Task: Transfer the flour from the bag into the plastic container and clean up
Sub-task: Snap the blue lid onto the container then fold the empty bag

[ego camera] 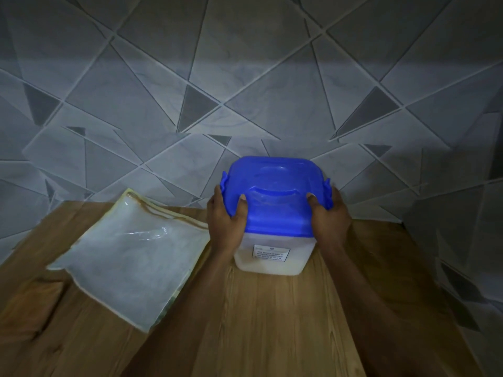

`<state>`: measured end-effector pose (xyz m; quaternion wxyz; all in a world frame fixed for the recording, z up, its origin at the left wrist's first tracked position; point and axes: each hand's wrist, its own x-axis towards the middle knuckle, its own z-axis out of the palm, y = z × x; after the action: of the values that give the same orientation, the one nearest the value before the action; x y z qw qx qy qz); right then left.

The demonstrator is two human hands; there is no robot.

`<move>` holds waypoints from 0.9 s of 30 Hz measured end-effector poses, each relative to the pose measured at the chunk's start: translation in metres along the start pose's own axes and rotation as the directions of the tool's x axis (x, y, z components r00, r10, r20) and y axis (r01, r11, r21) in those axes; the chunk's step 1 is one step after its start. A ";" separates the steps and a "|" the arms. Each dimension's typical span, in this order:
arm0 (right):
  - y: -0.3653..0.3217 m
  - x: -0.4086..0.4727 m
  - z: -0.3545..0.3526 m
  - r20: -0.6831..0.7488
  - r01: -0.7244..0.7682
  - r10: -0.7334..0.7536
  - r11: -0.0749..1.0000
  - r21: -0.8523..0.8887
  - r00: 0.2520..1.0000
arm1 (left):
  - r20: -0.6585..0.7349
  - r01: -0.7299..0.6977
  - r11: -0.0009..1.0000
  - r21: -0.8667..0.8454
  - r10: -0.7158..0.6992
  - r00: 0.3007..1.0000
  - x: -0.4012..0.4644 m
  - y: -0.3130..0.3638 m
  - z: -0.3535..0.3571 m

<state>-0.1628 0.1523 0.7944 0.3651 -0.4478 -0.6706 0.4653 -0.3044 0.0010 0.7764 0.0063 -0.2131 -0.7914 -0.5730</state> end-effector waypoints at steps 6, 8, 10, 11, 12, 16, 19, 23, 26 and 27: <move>-0.001 0.019 0.003 -0.011 -0.017 0.017 0.999 -0.043 1.000 | -0.001 0.001 0.999 0.035 -0.001 1.000 0.015 -0.003 0.015; 0.000 0.019 0.002 -0.002 -0.017 0.017 0.999 -0.051 1.000 | -0.010 0.008 1.000 0.020 -0.008 1.000 0.015 -0.002 0.016; 0.000 0.017 0.002 -0.007 -0.016 0.016 0.999 -0.049 1.000 | -0.003 0.011 1.000 0.020 -0.011 1.000 0.014 -0.001 0.016; -0.001 0.017 0.002 -0.013 -0.012 0.011 0.999 -0.040 1.000 | 0.009 0.008 1.000 0.028 -0.009 1.000 0.015 -0.002 0.016; -0.003 0.015 0.002 -0.017 -0.005 0.004 1.000 -0.026 1.000 | 0.024 0.010 0.999 0.037 -0.011 1.000 0.014 0.000 0.013; -0.007 0.000 0.001 -0.023 -0.021 0.023 0.997 0.071 0.999 | 0.112 0.119 0.992 -0.035 -0.114 0.987 0.017 -0.003 0.006; -0.009 -0.033 0.003 -0.063 -0.086 0.100 0.977 0.195 0.993 | 0.220 0.235 0.956 -0.174 -0.195 0.956 0.005 0.000 -0.014; -0.007 -0.099 0.012 -0.116 -0.045 0.082 0.957 0.288 0.990 | 0.173 0.229 0.948 -0.221 -0.192 0.966 -0.027 -0.004 -0.053; -0.006 -0.143 0.031 0.022 -0.156 0.157 0.941 0.300 0.987 | 0.114 0.177 0.952 -0.249 -0.153 0.982 -0.045 -0.012 -0.085; -0.007 -0.159 0.043 0.073 -0.183 0.169 0.936 0.301 0.983 | 0.081 0.146 0.958 -0.247 -0.130 0.988 -0.052 -0.014 -0.100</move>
<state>-0.1504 -0.0107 0.7765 0.3714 -0.4330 -0.5560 0.6046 -0.2853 -0.1110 0.7851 -0.0860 -0.1746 -0.7247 -0.6610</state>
